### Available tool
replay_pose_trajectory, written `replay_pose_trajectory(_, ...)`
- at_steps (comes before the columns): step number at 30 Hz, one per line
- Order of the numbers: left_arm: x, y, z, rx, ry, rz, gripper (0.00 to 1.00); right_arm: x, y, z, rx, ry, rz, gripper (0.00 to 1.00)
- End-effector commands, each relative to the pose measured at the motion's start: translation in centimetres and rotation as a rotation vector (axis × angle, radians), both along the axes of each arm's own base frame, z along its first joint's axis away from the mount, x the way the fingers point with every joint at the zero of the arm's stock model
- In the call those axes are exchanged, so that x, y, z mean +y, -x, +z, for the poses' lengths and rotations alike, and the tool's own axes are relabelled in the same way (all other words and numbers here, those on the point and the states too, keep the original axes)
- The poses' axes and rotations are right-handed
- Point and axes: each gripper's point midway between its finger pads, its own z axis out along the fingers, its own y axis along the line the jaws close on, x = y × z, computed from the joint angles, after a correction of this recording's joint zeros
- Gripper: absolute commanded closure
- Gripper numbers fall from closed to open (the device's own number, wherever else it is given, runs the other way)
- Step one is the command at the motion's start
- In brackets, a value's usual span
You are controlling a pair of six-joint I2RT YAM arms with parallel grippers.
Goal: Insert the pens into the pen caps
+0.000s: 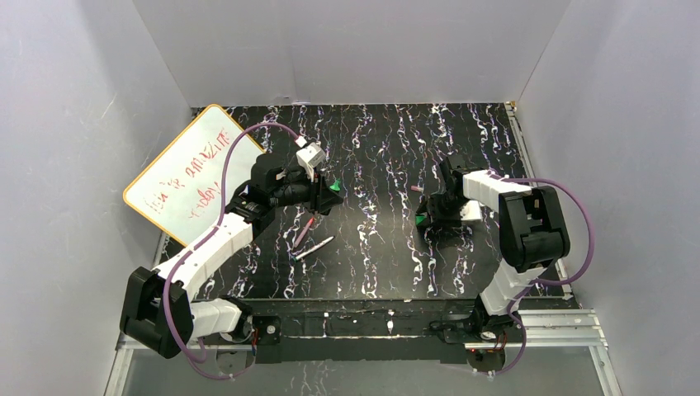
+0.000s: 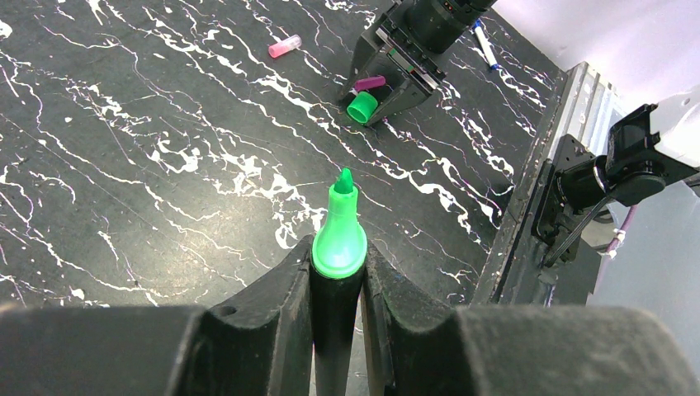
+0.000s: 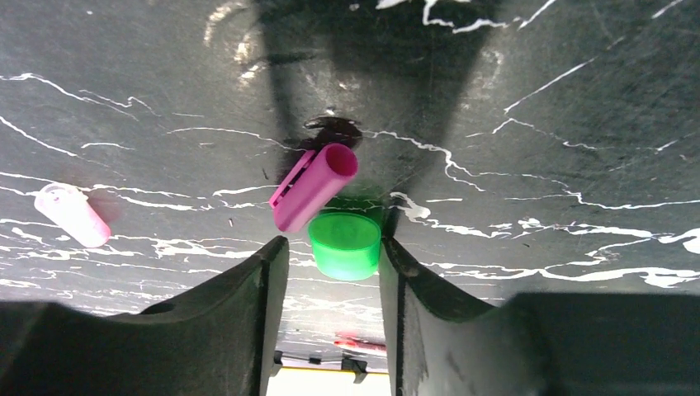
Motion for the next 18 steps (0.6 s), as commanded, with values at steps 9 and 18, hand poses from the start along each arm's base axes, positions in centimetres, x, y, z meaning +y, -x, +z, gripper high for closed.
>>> replay_pose_trajectory(9,-0.33,-0.15,1.75,-0.044,0.015,-0.013,1.0,-0.59,2.03,-1.68,0.096,0.002,-0.006,0.59)
replay_pose_trajectory(18,-0.34,-0.19,1.63,-0.041,0.015,-0.012,1.0,-0.9,1.33,-1.08,0.065,0.025,0.023,0.64)
